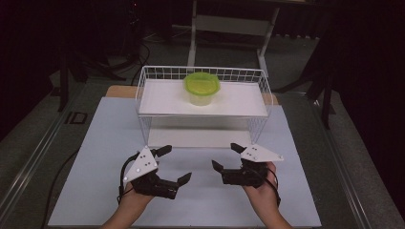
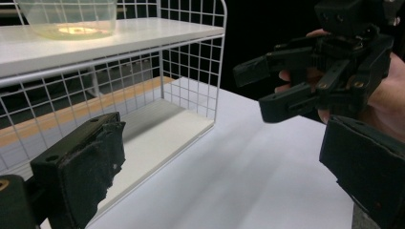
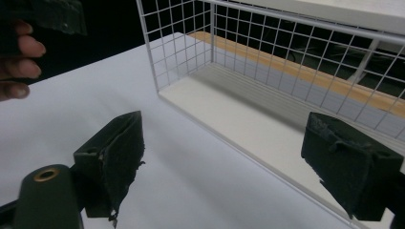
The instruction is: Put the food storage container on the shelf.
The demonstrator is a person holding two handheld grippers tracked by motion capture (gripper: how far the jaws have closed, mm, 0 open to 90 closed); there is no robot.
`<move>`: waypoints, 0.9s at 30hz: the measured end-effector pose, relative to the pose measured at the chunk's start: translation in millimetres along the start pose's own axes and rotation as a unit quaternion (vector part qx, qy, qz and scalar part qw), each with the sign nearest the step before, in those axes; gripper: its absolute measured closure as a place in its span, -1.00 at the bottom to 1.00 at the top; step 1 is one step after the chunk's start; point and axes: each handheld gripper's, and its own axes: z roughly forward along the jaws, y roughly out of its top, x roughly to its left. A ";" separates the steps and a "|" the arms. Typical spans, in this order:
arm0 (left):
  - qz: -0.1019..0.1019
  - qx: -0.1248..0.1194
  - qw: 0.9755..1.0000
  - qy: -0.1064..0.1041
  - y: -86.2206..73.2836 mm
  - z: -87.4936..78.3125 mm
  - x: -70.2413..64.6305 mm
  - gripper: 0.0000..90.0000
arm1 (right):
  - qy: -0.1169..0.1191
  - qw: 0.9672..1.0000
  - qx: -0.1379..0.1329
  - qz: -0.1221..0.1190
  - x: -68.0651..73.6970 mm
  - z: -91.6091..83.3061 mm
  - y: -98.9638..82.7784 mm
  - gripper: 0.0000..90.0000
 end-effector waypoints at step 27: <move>0.007 0.059 0.998 -0.010 -52.1 -5.0 -8.3 -0.96 | -0.015 0.999 0.028 -0.009 -8.8 -42.1 -59.1 -0.68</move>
